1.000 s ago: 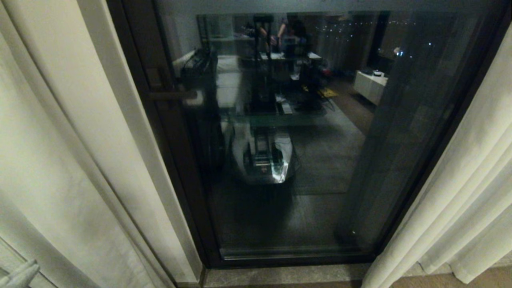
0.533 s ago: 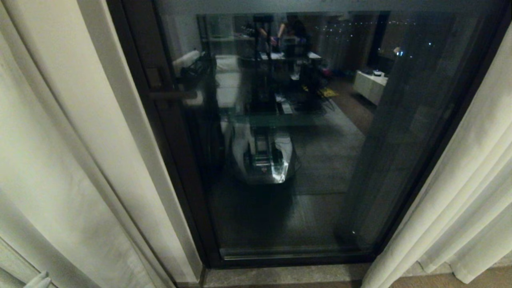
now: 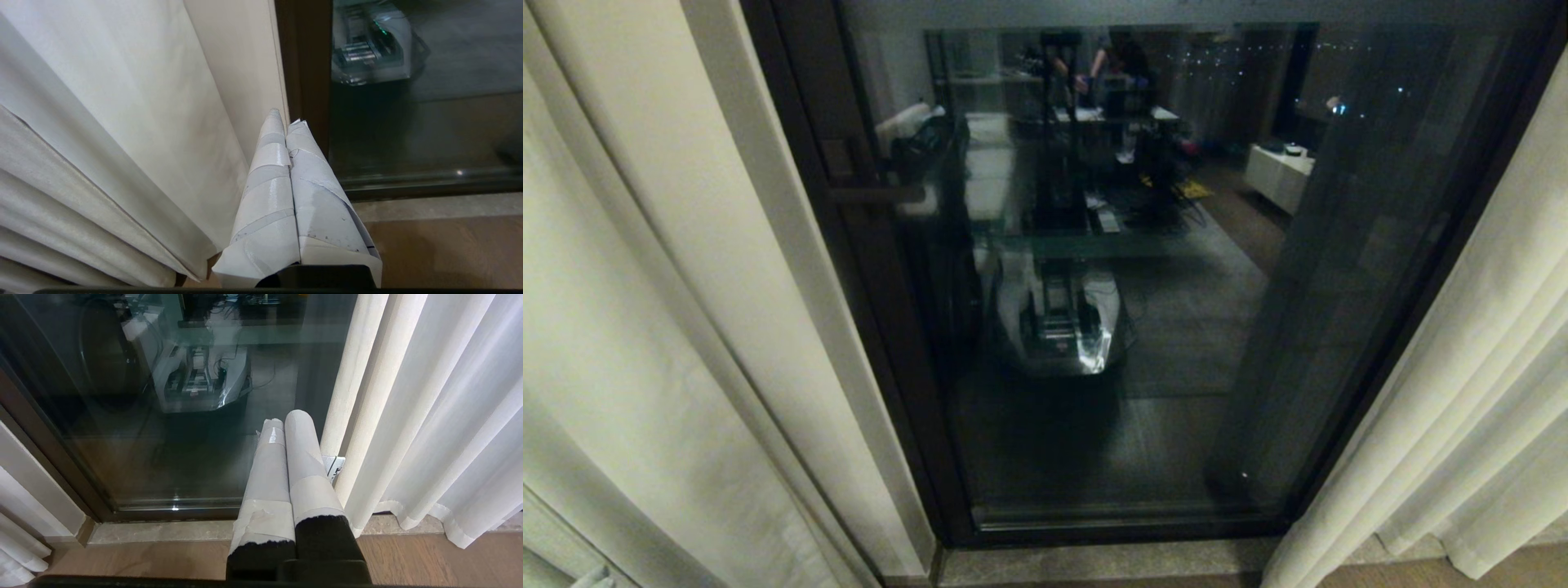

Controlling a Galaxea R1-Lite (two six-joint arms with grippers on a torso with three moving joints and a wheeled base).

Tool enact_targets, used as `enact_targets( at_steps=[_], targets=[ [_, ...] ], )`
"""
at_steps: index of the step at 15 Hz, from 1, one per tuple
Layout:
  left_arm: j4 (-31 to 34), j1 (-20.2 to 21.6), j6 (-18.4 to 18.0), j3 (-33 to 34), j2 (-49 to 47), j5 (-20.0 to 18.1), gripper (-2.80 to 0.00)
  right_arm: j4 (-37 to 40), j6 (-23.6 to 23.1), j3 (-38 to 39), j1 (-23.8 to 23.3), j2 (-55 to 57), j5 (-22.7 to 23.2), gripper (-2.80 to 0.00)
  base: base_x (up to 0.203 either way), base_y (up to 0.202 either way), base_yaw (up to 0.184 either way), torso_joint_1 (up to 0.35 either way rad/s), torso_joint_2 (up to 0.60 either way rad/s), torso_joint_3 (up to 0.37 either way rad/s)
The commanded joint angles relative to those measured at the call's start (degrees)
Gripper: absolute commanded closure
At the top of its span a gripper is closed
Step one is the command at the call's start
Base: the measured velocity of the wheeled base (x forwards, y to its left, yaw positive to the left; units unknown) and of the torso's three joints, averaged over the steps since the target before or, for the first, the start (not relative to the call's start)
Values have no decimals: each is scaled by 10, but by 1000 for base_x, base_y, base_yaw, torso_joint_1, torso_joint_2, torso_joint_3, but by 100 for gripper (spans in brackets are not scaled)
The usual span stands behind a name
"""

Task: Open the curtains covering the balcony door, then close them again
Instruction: Pull the inner curtains open on both sides

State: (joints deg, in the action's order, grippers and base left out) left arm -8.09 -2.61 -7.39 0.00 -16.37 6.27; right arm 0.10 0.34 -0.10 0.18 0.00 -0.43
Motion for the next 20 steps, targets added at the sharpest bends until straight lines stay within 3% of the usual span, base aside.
enact_targets(
  at_steps=[1,6,9,20],
  targets=[
    [7,15,-1,0,22,-15,0,0,0,0,0,1,0,0,0,0,0,0,0,0],
    [66,25,-25,-1,162,-86,0,0,0,0,0,1,0,0,0,0,0,0,0,0],
    [74,25,7,0,164,-84,0,0,0,0,0,1,0,0,0,0,0,0,0,0],
    [77,25,15,0,164,-72,0,0,0,0,0,0,0,0,0,0,0,0,0,0]
  ],
)
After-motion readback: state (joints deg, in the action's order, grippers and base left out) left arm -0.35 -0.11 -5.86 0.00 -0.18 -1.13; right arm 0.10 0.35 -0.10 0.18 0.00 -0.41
